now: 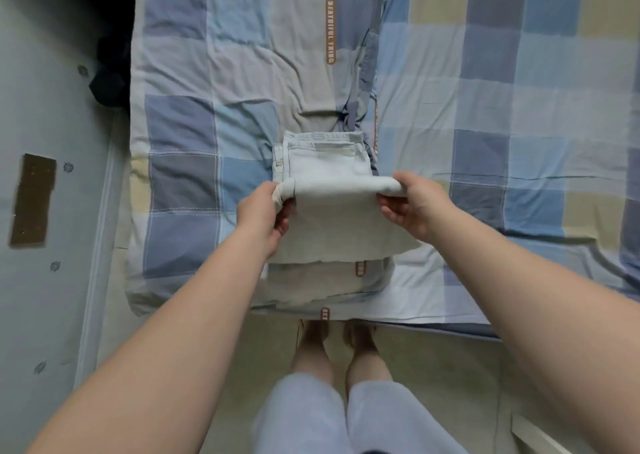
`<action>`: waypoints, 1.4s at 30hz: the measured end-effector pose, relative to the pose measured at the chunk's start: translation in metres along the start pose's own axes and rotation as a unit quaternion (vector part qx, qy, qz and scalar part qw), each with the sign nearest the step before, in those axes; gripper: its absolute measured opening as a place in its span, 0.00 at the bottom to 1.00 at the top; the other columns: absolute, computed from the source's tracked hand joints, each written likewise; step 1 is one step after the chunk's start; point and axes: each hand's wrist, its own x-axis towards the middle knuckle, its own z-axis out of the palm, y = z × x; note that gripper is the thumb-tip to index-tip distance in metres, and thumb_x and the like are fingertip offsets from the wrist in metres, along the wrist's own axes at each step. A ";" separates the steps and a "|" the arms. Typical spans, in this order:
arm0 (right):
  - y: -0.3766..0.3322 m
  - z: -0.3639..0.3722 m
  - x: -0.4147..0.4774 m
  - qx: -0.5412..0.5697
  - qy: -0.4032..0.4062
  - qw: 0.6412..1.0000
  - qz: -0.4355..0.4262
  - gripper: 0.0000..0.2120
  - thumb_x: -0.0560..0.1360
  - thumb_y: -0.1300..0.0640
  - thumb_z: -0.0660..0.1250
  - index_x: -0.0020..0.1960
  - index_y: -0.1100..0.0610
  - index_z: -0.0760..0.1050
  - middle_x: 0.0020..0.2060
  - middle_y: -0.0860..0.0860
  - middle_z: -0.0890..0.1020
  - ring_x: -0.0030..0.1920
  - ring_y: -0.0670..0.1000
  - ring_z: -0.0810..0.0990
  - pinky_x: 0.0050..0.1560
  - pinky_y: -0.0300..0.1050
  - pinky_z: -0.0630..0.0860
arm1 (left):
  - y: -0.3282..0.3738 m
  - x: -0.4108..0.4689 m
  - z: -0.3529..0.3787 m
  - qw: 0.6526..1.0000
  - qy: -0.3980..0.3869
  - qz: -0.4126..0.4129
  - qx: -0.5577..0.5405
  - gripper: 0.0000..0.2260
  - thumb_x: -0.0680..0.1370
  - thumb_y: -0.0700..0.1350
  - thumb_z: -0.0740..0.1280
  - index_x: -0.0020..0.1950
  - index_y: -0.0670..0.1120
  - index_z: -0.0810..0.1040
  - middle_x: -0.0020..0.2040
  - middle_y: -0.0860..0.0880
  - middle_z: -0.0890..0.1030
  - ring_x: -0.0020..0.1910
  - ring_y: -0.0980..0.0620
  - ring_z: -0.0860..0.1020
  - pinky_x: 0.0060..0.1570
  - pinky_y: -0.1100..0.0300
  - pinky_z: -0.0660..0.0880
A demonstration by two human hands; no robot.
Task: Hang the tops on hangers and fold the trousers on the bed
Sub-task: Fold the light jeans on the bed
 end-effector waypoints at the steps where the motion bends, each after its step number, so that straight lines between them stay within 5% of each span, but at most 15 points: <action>1: -0.011 0.006 0.014 -0.003 0.003 1.000 -0.004 0.05 0.80 0.55 0.65 0.48 0.56 0.75 0.37 0.55 0.81 0.33 0.51 0.81 0.30 0.41 0.80 | 0.011 0.013 0.008 1.000 0.000 0.007 0.006 0.07 0.76 0.48 0.66 0.51 0.49 0.81 0.36 0.50 0.81 0.25 0.57 0.74 0.26 0.68 0.67; 8: -0.055 0.043 0.118 -0.115 0.012 0.992 -0.047 0.12 0.78 0.53 0.63 0.58 0.57 0.77 0.44 0.56 0.85 0.38 0.52 0.84 0.40 0.46 0.80 | 0.049 0.108 0.057 0.997 0.013 0.072 0.029 0.12 0.79 0.57 0.66 0.50 0.50 0.80 0.43 0.49 0.85 0.31 0.55 0.75 0.31 0.61 0.69; 11: -0.049 0.052 0.148 -0.181 -0.029 0.980 -0.079 0.12 0.79 0.55 0.65 0.61 0.56 0.76 0.50 0.52 0.84 0.42 0.47 0.81 0.37 0.41 0.76 | 0.030 0.139 0.065 0.976 0.001 0.171 0.137 0.18 0.80 0.53 0.68 0.66 0.46 0.75 0.52 0.49 0.82 0.42 0.54 0.77 0.40 0.60 0.72; 13: -0.031 0.055 0.160 -0.193 -0.074 0.971 -0.120 0.19 0.81 0.60 0.65 0.71 0.56 0.68 0.47 0.46 0.80 0.44 0.44 0.79 0.34 0.36 0.76 | 0.006 0.154 0.061 0.931 -0.036 0.243 0.272 0.34 0.77 0.54 0.70 0.80 0.51 0.60 0.68 0.51 0.75 0.64 0.54 0.75 0.64 0.59 0.70; 14: -0.017 0.053 0.164 -0.225 -0.095 0.958 -0.148 0.27 0.80 0.60 0.66 0.76 0.57 0.60 0.50 0.44 0.78 0.50 0.44 0.79 0.41 0.33 0.78 | -0.006 0.160 0.058 0.884 -0.048 0.275 0.374 0.39 0.75 0.57 0.70 0.82 0.54 0.55 0.75 0.52 0.69 0.73 0.53 0.68 0.72 0.55 0.64; 17: 0.019 0.041 0.173 -0.445 -0.139 0.857 -0.217 0.48 0.77 0.47 0.69 0.82 0.55 0.39 0.77 0.48 0.64 0.78 0.49 0.60 0.77 0.48 0.61 | -0.033 0.164 0.054 0.720 -0.042 0.308 0.620 0.38 0.77 0.61 0.66 0.82 0.59 0.50 0.84 0.52 0.47 0.82 0.51 0.46 0.79 0.48 0.48; 19: 0.037 0.029 0.175 -0.533 -0.129 0.803 -0.232 0.44 0.79 0.46 0.67 0.82 0.53 0.42 0.81 0.51 0.55 0.80 0.51 0.54 0.79 0.53 0.55 | -0.040 0.162 0.051 0.697 -0.032 0.307 0.647 0.36 0.78 0.61 0.65 0.82 0.60 0.50 0.84 0.53 0.42 0.82 0.51 0.42 0.78 0.49 0.44; 22: 0.052 0.011 0.166 -0.461 -0.067 0.844 -0.265 0.37 0.79 0.49 0.68 0.81 0.54 0.54 0.79 0.52 0.62 0.78 0.53 0.60 0.78 0.51 0.58 | -0.044 0.157 0.048 0.718 0.050 0.333 0.610 0.42 0.74 0.64 0.69 0.82 0.58 0.51 0.83 0.52 0.45 0.82 0.49 0.45 0.77 0.47 0.47; 25: 0.058 -0.007 0.163 -0.381 0.029 0.895 -0.230 0.38 0.78 0.47 0.69 0.81 0.53 0.54 0.78 0.51 0.62 0.77 0.54 0.61 0.77 0.53 0.58 | -0.039 0.162 0.040 0.819 0.145 0.262 0.489 0.50 0.68 0.66 0.74 0.82 0.55 0.50 0.83 0.50 0.51 0.80 0.45 0.53 0.77 0.44 0.53; 29: 0.064 -0.016 0.170 -0.290 -0.048 0.952 -0.085 0.36 0.74 0.42 0.72 0.77 0.51 0.63 0.69 0.47 0.75 0.64 0.49 0.76 0.64 0.47 0.72 | -0.032 0.175 0.033 0.939 0.094 0.125 0.305 0.52 0.67 0.63 0.78 0.80 0.44 0.56 0.76 0.47 0.68 0.73 0.45 0.69 0.69 0.53 0.66; 32: 0.059 -0.010 0.178 -0.277 -0.097 0.955 -0.045 0.29 0.70 0.39 0.75 0.66 0.52 0.75 0.58 0.48 0.83 0.55 0.49 0.82 0.54 0.45 0.77 | -0.027 0.184 0.030 0.948 0.065 0.083 0.301 0.46 0.65 0.64 0.80 0.73 0.44 0.66 0.67 0.49 0.75 0.63 0.46 0.75 0.59 0.56 0.69; 36: 0.051 0.000 0.179 -0.251 -0.101 0.959 -0.084 0.19 0.73 0.47 0.75 0.61 0.50 0.78 0.51 0.45 0.84 0.49 0.46 0.83 0.43 0.38 0.76 | -0.022 0.182 0.025 0.951 0.008 0.053 0.304 0.49 0.54 0.69 0.81 0.70 0.49 0.74 0.62 0.51 0.81 0.57 0.47 0.80 0.61 0.49 0.77; 39: 0.048 0.003 0.174 -0.251 -0.118 0.954 -0.111 0.18 0.74 0.49 0.75 0.63 0.49 0.77 0.53 0.44 0.83 0.52 0.45 0.82 0.45 0.37 0.75 | -0.016 0.172 0.023 0.962 -0.050 0.032 0.265 0.34 0.63 0.57 0.83 0.65 0.48 0.79 0.55 0.50 0.85 0.51 0.47 0.84 0.56 0.50 0.80; 42: 0.039 -0.002 0.161 -0.253 -0.131 0.952 -0.112 0.17 0.75 0.48 0.73 0.62 0.49 0.78 0.54 0.44 0.84 0.54 0.46 0.82 0.49 0.39 0.76 | -0.010 0.155 0.025 0.971 -0.110 -0.014 0.211 0.33 0.63 0.51 0.83 0.66 0.47 0.79 0.54 0.47 0.86 0.51 0.43 0.86 0.56 0.44 0.81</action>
